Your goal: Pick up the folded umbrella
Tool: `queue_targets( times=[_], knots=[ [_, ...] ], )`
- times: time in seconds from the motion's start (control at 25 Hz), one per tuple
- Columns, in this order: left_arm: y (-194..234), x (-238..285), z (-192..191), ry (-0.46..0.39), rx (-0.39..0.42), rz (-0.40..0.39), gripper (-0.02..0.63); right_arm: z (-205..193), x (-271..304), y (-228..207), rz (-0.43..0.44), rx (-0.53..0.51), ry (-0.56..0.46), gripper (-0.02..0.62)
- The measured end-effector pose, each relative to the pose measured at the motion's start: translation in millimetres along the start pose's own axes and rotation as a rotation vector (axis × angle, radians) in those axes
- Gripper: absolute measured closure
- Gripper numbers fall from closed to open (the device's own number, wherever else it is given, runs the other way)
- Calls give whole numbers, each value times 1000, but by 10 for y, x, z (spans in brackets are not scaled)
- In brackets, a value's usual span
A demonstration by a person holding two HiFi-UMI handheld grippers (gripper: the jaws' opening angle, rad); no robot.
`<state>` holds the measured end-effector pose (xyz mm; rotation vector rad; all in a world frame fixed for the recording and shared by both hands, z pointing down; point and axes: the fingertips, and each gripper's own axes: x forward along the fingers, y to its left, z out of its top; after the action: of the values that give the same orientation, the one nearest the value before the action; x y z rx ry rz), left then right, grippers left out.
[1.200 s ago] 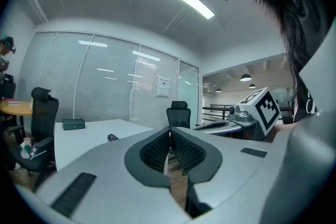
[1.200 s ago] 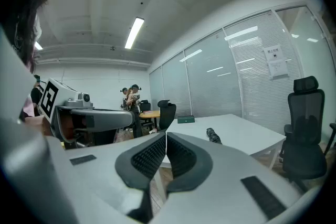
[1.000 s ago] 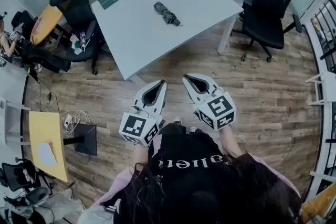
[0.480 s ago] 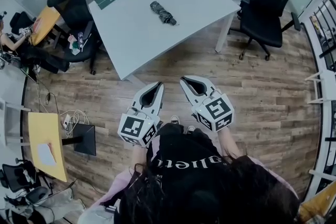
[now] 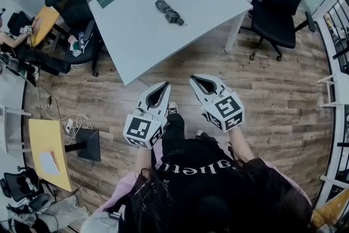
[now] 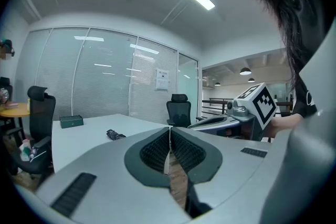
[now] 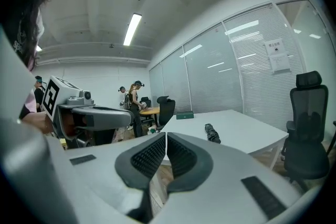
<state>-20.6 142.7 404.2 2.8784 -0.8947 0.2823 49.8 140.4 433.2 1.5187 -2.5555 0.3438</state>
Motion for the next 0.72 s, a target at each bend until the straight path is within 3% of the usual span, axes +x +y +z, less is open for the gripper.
queue_targets(
  times=[0.2,0.72],
  knots=[
    [427,187,45,-8,4,-15,580,118,420,-193,-14,39,-17,572],
    [2020,749,232,-4,2,-79,580,520,1922,-598,-86,85,-12,572]
  ],
)
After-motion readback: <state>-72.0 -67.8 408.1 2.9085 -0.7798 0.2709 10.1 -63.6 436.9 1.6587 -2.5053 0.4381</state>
